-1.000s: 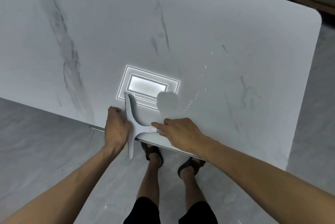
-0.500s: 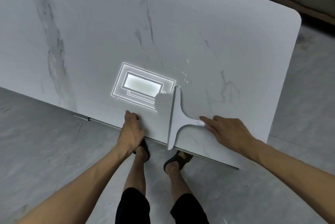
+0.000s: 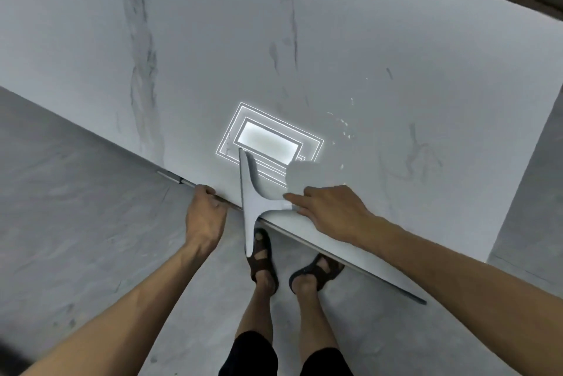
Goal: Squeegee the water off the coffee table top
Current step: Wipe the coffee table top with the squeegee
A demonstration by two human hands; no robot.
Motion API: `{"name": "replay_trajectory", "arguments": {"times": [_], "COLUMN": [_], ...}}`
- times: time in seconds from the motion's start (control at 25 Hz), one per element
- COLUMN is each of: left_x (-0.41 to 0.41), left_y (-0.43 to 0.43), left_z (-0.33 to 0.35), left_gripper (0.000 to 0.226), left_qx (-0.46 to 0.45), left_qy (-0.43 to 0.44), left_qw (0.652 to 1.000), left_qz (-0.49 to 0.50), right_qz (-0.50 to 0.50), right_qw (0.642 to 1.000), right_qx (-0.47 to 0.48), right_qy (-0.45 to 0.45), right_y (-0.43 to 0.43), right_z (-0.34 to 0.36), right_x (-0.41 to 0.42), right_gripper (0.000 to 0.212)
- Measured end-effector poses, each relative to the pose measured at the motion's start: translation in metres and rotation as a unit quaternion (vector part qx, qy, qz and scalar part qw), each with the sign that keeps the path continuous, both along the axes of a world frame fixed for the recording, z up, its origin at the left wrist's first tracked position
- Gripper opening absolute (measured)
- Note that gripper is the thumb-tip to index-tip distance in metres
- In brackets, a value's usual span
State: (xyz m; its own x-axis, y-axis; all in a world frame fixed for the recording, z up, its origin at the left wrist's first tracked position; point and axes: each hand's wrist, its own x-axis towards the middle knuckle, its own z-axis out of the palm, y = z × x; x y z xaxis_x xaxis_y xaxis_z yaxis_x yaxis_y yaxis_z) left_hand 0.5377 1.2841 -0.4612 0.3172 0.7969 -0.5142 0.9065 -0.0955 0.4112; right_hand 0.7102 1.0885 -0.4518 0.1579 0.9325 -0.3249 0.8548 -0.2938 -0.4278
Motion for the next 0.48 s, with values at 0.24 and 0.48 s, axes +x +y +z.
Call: {"name": "replay_trajectory", "arguments": {"times": [0.24,0.48], "left_x": [-0.015,0.001], "left_y": [0.037,0.021], "left_z": [0.0,-0.006], "left_gripper": [0.025,0.03], "left_qx": [0.024,-0.03], "left_qy": [0.006,0.006], "left_qw": [1.0,0.999], "left_qz": [0.011,-0.042], "right_qz": [0.011,-0.065], "right_qw": [1.0,0.998], "right_qx": [0.004,-0.025], "right_qy": [0.0,-0.008], "right_y": [0.112,0.05], "right_z": [-0.022,-0.012], "right_x": [-0.02,0.012], "right_gripper": [0.017,0.029]}}
